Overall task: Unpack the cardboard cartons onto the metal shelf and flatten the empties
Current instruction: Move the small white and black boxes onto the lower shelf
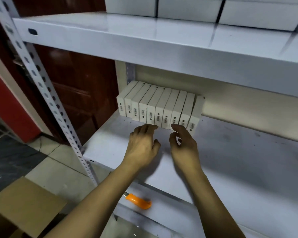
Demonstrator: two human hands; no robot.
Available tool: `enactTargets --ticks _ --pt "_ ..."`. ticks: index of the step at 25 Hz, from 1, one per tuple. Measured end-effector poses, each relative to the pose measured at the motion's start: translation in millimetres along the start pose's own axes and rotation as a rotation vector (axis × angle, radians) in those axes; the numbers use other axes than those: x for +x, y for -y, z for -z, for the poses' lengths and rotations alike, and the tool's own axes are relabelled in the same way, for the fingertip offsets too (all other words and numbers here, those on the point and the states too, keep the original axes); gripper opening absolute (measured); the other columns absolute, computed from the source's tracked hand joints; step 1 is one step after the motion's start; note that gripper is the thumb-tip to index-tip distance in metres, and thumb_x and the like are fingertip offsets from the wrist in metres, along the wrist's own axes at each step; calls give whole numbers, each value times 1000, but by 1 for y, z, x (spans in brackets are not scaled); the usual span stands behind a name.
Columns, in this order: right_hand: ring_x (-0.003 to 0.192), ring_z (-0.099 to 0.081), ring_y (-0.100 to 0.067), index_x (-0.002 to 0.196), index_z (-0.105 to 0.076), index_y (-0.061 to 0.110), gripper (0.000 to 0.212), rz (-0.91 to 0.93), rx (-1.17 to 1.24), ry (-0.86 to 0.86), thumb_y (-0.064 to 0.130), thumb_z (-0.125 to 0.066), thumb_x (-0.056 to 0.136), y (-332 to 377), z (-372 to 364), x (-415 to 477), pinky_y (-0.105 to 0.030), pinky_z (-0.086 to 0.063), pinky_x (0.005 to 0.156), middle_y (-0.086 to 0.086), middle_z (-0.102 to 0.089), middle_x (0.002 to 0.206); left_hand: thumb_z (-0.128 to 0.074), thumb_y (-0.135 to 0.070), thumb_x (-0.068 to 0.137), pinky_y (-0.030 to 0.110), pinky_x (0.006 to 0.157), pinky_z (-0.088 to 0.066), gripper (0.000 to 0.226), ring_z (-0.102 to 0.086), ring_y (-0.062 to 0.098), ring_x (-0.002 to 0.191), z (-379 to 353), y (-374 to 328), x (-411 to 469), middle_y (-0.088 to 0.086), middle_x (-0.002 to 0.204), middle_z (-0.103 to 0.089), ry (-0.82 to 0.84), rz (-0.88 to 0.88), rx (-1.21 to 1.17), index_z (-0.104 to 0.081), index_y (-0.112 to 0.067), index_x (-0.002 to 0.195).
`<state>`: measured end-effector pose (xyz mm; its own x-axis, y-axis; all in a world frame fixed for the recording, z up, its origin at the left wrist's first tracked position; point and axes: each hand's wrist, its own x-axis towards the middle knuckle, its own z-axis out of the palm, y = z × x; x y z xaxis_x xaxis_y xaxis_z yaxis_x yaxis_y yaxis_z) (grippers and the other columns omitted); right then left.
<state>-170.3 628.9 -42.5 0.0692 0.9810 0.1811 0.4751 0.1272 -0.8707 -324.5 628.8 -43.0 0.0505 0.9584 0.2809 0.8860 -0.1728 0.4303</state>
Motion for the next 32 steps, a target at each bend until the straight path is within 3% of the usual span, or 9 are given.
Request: enactTargets --ticks 5,12,17,21,24,27,32 --pt "110 -53 0 135 -57 28 34 69 -20 47 22 -53 102 16 -31 -9 -22 -43 93 9 -61 134 -54 -28 95 37 110 -31 48 -39 23 134 15 24 -27 0 146 -47 -40 93 -3 -45 -22 142" --pt "119 -56 -5 134 -60 28 34 137 27 164 20 -52 102 46 -83 -36 -22 -46 100 13 -61 134 -54 -27 93 35 107 -32 45 -43 22 129 46 69 -83 -3 138 -54 -89 220 -7 -50 -22 138" --pt "110 -60 -2 130 -62 26 32 154 62 230 17 -54 101 70 -120 -73 -2 -41 86 11 -64 129 -53 -28 94 32 104 -34 42 -44 19 121 71 96 -133 -6 134 -53 -128 289 4 -49 -25 136" --pt "112 -60 -4 130 -63 25 31 160 58 289 18 -55 101 87 -142 -111 -24 -50 97 12 -65 127 -51 -28 96 29 106 -31 44 -41 16 122 93 113 -176 -9 135 -50 -139 367 -31 -45 -27 140" --pt "107 -60 3 126 -63 29 30 197 48 354 18 -56 99 97 -164 -141 -27 -52 98 17 -66 119 -50 -31 96 29 103 -32 43 -43 15 116 110 127 -212 -8 132 -54 -153 423 -22 -45 -29 138" --pt "113 -61 -5 128 -62 31 32 216 39 435 21 -56 98 108 -189 -171 -36 -52 99 14 -66 123 -50 -32 97 29 103 -30 43 -40 13 118 126 144 -250 -9 135 -53 -193 489 -10 -45 -30 139" --pt "110 -61 -2 127 -62 31 31 294 36 550 21 -58 98 133 -234 -222 -34 -52 97 14 -67 119 -50 -32 98 32 104 -32 44 -40 13 119 158 168 -317 -9 137 -52 -246 612 5 -43 -30 141"
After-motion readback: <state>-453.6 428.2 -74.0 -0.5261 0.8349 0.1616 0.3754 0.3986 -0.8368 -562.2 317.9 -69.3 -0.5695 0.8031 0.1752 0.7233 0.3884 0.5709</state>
